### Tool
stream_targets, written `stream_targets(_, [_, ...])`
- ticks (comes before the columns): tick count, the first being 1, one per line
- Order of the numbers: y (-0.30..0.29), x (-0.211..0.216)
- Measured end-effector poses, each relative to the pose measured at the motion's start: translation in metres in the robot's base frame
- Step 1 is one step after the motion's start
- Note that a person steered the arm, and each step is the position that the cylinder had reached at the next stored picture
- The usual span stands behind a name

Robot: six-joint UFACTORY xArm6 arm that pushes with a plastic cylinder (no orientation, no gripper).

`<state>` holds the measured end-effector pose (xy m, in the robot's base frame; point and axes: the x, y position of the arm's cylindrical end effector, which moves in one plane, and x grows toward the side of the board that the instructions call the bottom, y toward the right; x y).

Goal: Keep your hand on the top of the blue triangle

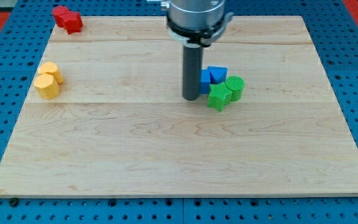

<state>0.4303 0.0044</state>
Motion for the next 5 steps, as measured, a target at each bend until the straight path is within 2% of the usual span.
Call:
stream_targets(1, [-0.068,0.002])
stream_targets(2, [-0.111,-0.009])
stream_targets(3, [-0.109,-0.048])
stream_targets(4, [-0.064,-0.099])
stream_targets(5, [-0.001,-0.121])
